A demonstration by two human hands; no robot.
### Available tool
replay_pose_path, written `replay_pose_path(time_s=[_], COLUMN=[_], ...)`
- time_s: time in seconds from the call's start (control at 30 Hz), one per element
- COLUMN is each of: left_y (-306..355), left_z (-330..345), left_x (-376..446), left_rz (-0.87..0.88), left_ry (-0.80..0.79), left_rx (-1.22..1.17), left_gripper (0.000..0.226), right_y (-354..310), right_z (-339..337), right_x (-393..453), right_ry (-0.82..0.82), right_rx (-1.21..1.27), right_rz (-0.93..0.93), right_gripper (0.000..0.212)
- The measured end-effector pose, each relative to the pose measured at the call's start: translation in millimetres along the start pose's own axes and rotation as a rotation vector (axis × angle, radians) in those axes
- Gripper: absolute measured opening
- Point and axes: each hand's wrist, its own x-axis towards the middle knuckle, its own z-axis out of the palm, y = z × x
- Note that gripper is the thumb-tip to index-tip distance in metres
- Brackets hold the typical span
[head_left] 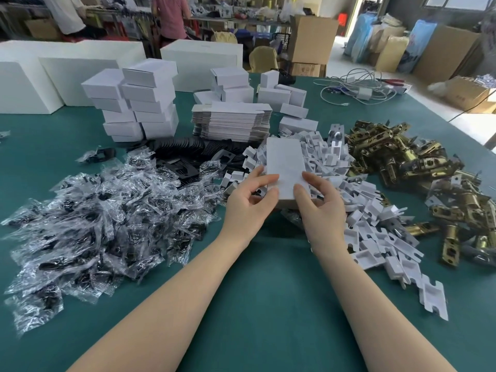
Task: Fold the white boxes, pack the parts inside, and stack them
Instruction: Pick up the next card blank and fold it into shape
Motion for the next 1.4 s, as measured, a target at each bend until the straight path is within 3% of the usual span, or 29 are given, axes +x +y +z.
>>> replay_pose_path(time_s=[0.23, 0.63, 1.4], left_y=[1, -3, -8], left_z=[1, -2, -4], left_x=[-2, 1, 6], left_rz=[-0.035, -0.104, 0.031], left_ry=[-0.032, -0.105, -0.109], left_rx=[-0.037, -0.053, 0.133], left_gripper=[0.024, 0.047, 0.038], right_y=[-1, 5, 10], right_z=[-2, -9, -5], right_x=[-1, 7, 5], right_ry=[-0.093, -0.283, -0.102], right_rx=[0.043, 0.012, -0.113], right_rz=[-0.016, 0.014, -0.080], right_gripper=[0.032, 0.053, 0.049])
